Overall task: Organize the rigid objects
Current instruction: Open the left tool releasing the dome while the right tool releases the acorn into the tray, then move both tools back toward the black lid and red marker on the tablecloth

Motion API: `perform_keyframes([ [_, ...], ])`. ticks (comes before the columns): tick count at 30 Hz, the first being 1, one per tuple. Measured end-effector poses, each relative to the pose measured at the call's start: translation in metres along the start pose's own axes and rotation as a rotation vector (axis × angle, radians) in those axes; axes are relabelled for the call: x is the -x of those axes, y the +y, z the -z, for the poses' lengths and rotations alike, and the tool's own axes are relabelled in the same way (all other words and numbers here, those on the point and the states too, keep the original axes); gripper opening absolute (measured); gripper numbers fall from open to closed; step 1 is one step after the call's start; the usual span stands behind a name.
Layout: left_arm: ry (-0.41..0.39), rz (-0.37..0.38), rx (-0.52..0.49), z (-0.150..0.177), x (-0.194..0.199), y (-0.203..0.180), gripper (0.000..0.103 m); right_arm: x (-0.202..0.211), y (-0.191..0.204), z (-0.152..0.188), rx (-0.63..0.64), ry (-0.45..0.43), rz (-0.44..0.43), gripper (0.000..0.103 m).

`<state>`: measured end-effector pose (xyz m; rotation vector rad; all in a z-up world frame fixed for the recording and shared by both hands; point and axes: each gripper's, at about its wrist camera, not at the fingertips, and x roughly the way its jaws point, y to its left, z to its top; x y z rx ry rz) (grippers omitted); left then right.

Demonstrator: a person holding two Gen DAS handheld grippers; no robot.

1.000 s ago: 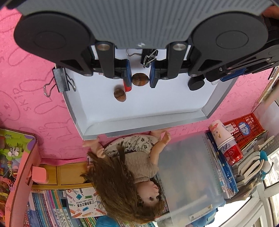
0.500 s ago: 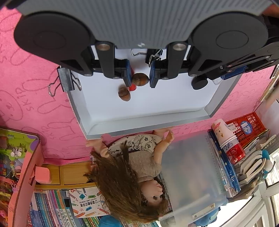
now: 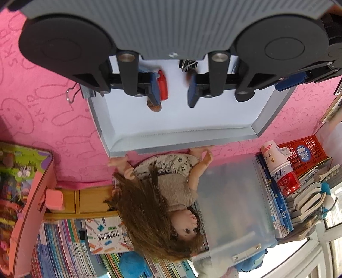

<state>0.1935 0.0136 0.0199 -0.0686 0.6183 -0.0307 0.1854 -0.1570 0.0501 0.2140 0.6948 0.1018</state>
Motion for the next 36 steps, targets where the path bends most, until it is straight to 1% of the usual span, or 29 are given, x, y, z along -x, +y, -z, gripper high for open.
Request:
perform_keyframes([
  [1, -0.003, 0.005, 0.000, 0.000, 0.002, 0.000, 0.045, 0.002, 0.001, -0.001, 0.007, -0.006, -0.001, 0.049],
  [3, -0.007, 0.019, -0.006, -0.001, 0.008, -0.001, 0.049, 0.009, 0.001, -0.001, 0.025, -0.018, -0.004, 0.056],
  [7, -0.021, 0.050, -0.031, 0.000, 0.022, -0.004, 0.057, 0.026, 0.000, 0.000, 0.063, -0.043, -0.010, 0.061],
  [12, -0.030, 0.098, -0.056, 0.008, 0.043, -0.007, 0.061, 0.051, -0.010, 0.010, 0.098, -0.070, -0.014, 0.065],
  [22, -0.040, 0.172, -0.079, 0.026, 0.082, -0.014, 0.062, 0.104, -0.022, 0.042, 0.169, -0.110, -0.026, 0.069],
  [28, -0.023, 0.211, -0.086, 0.041, 0.097, -0.020, 0.062, 0.124, -0.022, 0.063, 0.221, -0.124, -0.009, 0.070],
  [34, 0.015, 0.272, -0.121, 0.057, 0.105, -0.033, 0.060, 0.135, -0.021, 0.087, 0.284, -0.102, -0.017, 0.070],
  [35, 0.019, 0.280, -0.126, 0.059, 0.105, -0.036, 0.060, 0.135, -0.020, 0.091, 0.294, -0.096, -0.016, 0.069],
  [36, 0.023, 0.290, -0.131, 0.061, 0.105, -0.039, 0.059, 0.135, -0.019, 0.095, 0.303, -0.090, -0.017, 0.065],
])
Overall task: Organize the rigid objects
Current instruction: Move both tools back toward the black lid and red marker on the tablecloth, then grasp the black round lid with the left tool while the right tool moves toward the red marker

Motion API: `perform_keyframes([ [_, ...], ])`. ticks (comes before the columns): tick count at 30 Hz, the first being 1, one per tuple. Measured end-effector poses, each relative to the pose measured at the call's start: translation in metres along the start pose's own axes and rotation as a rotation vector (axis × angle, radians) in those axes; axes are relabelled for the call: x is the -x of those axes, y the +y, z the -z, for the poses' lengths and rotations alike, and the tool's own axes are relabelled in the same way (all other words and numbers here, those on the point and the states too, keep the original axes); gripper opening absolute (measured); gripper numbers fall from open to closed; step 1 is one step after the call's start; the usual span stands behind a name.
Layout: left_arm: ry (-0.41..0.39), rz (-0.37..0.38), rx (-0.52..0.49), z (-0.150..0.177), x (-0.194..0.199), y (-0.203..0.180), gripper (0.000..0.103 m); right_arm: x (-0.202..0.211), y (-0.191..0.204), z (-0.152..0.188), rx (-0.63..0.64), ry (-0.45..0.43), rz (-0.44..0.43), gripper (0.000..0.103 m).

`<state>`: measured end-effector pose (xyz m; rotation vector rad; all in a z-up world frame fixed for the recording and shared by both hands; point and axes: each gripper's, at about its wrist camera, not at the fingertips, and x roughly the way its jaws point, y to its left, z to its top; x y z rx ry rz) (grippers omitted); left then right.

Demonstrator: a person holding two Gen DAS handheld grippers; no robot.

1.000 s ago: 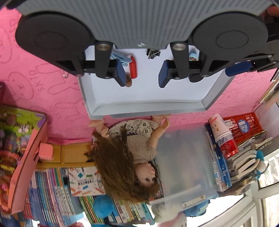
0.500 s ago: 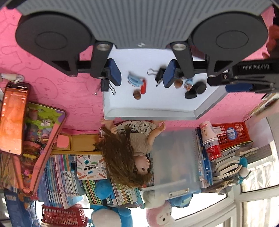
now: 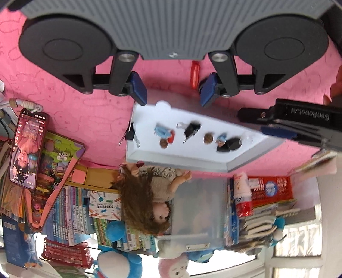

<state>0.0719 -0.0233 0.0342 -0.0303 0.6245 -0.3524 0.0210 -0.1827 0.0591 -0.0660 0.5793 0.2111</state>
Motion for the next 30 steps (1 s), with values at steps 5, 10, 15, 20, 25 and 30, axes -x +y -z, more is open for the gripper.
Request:
perform_keyframes([
  [5, 0.023, 0.027, -0.007, 0.008, -0.009, -0.015, 0.056, 0.003, 0.004, 0.011, 0.011, 0.017, 0.003, 0.063],
  [10, 0.041, 0.061, -0.009, 0.013, -0.019, -0.028, 0.050, 0.007, -0.003, 0.019, -0.007, 0.028, 0.039, 0.063],
  [15, 0.046, 0.063, -0.027, 0.015, -0.030, -0.037, 0.047, 0.015, -0.013, 0.026, -0.029, 0.038, 0.055, 0.063],
  [20, 0.048, 0.040, -0.038, 0.017, -0.039, -0.043, 0.039, 0.022, -0.015, 0.034, -0.035, 0.045, 0.044, 0.063],
  [25, 0.041, 0.007, -0.012, 0.016, -0.040, -0.040, 0.029, 0.020, -0.007, 0.034, -0.016, 0.046, 0.005, 0.063],
  [30, 0.017, -0.025, -0.014, 0.016, -0.027, -0.032, 0.029, 0.011, 0.007, 0.032, 0.011, 0.056, -0.024, 0.052],
])
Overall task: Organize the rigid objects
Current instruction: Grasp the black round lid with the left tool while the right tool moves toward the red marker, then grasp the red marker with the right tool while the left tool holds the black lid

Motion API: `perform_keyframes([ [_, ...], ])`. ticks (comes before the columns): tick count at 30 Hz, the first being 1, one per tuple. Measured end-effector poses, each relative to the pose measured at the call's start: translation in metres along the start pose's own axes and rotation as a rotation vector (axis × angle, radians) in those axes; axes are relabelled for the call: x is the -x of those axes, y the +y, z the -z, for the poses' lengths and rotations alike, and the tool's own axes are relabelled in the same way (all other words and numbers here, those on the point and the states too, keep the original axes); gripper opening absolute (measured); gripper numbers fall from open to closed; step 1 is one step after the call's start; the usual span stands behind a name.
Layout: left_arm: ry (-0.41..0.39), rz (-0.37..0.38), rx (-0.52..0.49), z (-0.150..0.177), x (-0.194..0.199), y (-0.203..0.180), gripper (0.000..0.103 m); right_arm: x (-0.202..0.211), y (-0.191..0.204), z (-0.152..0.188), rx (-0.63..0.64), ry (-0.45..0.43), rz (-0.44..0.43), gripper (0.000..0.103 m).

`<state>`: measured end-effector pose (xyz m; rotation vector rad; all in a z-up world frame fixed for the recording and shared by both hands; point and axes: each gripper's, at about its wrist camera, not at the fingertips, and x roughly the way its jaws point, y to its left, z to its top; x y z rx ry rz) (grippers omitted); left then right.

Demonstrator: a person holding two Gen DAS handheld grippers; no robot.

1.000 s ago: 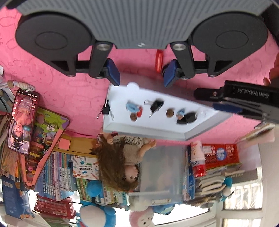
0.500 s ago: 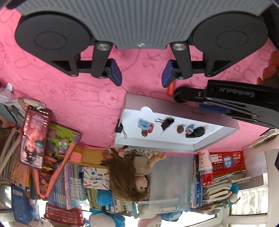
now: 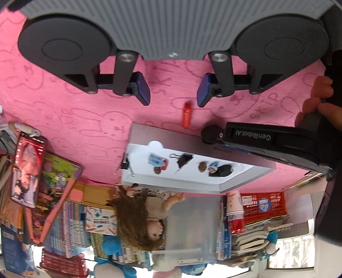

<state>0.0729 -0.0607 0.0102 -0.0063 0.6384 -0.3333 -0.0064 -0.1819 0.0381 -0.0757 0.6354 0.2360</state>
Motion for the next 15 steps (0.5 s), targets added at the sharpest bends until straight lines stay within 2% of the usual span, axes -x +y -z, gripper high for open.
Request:
perform_keyframes([
  [3, -0.009, -0.015, 0.012, 0.001, 0.009, 0.008, 0.029, -0.007, 0.006, -0.002, 0.018, 0.012, 0.018, 0.045],
  [7, -0.010, -0.036, 0.038, 0.003, 0.018, 0.021, 0.029, -0.012, 0.007, -0.004, 0.033, 0.021, 0.106, 0.045],
  [12, -0.020, -0.068, 0.063, 0.005, 0.025, 0.033, 0.029, -0.014, -0.006, -0.008, -0.079, 0.032, 0.250, 0.044],
  [13, -0.024, -0.074, 0.066, 0.005, 0.027, 0.035, 0.029, -0.010, -0.007, -0.008, -0.107, 0.019, 0.243, 0.044],
  [15, -0.029, -0.082, 0.076, 0.005, 0.029, 0.041, 0.029, -0.002, -0.005, -0.008, -0.123, -0.005, 0.177, 0.044],
])
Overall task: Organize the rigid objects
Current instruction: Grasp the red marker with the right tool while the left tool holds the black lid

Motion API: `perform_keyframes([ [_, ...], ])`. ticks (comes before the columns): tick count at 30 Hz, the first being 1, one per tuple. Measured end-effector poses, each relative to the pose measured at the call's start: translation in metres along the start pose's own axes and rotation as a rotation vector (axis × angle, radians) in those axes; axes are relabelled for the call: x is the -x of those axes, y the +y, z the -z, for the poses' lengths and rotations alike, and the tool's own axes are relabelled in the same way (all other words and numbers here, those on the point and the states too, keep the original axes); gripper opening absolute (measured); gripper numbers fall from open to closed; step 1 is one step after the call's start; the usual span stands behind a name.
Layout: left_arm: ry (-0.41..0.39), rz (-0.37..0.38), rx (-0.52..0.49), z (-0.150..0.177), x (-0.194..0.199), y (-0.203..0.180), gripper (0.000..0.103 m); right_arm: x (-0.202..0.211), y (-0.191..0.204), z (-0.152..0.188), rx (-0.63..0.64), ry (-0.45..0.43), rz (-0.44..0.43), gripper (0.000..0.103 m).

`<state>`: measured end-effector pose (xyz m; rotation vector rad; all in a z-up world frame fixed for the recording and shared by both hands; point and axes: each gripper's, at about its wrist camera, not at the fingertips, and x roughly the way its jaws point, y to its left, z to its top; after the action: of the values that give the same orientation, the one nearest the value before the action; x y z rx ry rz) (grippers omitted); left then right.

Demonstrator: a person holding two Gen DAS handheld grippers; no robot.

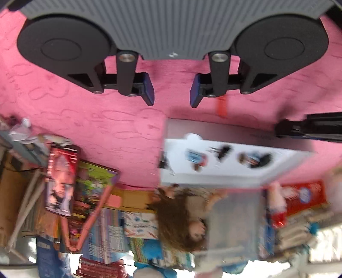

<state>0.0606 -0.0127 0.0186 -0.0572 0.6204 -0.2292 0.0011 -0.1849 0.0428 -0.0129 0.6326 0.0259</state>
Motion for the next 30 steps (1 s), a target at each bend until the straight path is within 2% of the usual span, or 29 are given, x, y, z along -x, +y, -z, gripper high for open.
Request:
perform_keyframes([
  [1, 0.000, -0.002, 0.006, 0.000, 0.000, 0.002, 0.029, 0.002, 0.004, 0.000, 0.014, -0.004, -0.037, 0.045],
  [3, 0.002, -0.009, 0.018, 0.000, 0.001, 0.007, 0.029, 0.003, 0.017, 0.002, 0.089, -0.008, -0.073, 0.054],
  [5, 0.002, -0.013, 0.025, 0.001, 0.002, 0.010, 0.029, -0.003, 0.031, 0.004, 0.178, -0.004, -0.048, 0.057],
  [7, 0.002, -0.017, 0.030, 0.003, 0.004, 0.013, 0.029, -0.015, 0.035, 0.002, 0.219, 0.013, 0.032, 0.057],
  [10, 0.001, -0.029, 0.032, 0.005, 0.007, 0.018, 0.029, -0.029, 0.032, -0.002, 0.204, 0.020, 0.254, 0.057],
  [11, -0.001, -0.034, 0.032, 0.006, 0.008, 0.019, 0.029, -0.030, 0.030, -0.004, 0.176, 0.023, 0.272, 0.057],
  [16, -0.006, -0.055, 0.053, 0.007, 0.007, 0.026, 0.029, -0.021, 0.021, -0.005, 0.026, 0.027, 0.187, 0.057],
  [18, -0.007, -0.059, 0.060, 0.007, 0.007, 0.028, 0.029, -0.019, 0.022, -0.004, 0.004, 0.005, 0.128, 0.062],
  [22, -0.006, -0.061, 0.065, 0.008, 0.006, 0.028, 0.029, -0.025, 0.035, -0.004, 0.038, 0.001, 0.079, 0.068],
  [24, -0.009, -0.065, 0.061, 0.008, 0.007, 0.028, 0.029, -0.029, 0.039, -0.007, 0.067, 0.001, 0.074, 0.077],
  [30, -0.021, -0.094, 0.021, 0.009, 0.004, 0.024, 0.030, -0.038, 0.027, -0.012, 0.065, 0.024, 0.038, 0.080],
])
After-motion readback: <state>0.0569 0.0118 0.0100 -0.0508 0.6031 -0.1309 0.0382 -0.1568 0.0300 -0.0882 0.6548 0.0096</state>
